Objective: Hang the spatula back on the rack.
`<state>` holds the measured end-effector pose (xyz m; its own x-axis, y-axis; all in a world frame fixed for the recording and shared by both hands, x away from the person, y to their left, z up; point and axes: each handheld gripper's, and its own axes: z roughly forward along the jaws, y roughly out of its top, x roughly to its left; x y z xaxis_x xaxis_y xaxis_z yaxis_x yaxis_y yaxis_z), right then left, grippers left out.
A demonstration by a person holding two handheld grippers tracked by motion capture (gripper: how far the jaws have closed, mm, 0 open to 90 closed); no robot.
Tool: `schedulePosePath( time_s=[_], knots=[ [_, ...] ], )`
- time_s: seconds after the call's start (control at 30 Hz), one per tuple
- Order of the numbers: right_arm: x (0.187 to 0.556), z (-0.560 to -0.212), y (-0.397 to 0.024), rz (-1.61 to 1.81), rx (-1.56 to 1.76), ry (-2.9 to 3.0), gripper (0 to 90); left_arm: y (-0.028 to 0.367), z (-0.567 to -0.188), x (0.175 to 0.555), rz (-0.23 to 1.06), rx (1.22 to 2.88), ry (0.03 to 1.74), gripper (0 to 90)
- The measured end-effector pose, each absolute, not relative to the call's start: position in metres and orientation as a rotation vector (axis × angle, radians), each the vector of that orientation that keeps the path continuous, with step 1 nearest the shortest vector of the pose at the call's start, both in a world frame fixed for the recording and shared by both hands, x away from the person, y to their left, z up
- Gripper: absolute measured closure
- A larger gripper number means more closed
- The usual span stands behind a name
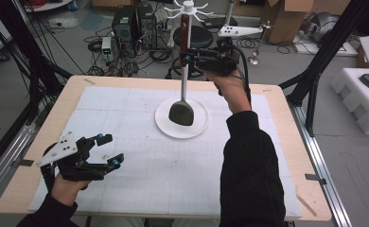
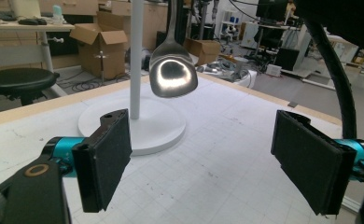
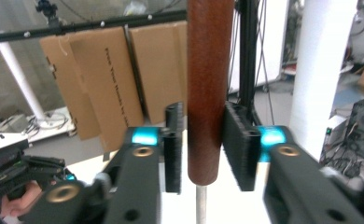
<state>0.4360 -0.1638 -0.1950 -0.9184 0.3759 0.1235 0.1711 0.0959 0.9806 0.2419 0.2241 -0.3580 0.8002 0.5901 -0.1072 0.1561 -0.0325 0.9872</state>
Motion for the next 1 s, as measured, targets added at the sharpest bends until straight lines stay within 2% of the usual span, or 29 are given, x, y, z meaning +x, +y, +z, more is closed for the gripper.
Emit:
schedulePosePath(
  time_s=[0.1,0.23,0.6,1.0],
  knots=[
    [0.428,-0.197,-0.170,1.906,0.604,2.141,49.6,0.225,-0.359,0.242,0.383,1.589,0.612,20.4],
    [0.416,-0.203,-0.183,1.862,0.633,2.098,41.2,0.227,-0.361,0.242,0.385,1.579,0.619,20.4],
    [0.362,-0.242,-0.218,1.708,0.653,2.069,28.6,0.232,-0.370,0.242,0.381,1.564,0.638,20.4],
    [0.291,-0.304,-0.258,1.574,0.790,1.923,22.8,0.236,-0.376,0.240,0.403,1.536,0.635,20.1]
  ],
)
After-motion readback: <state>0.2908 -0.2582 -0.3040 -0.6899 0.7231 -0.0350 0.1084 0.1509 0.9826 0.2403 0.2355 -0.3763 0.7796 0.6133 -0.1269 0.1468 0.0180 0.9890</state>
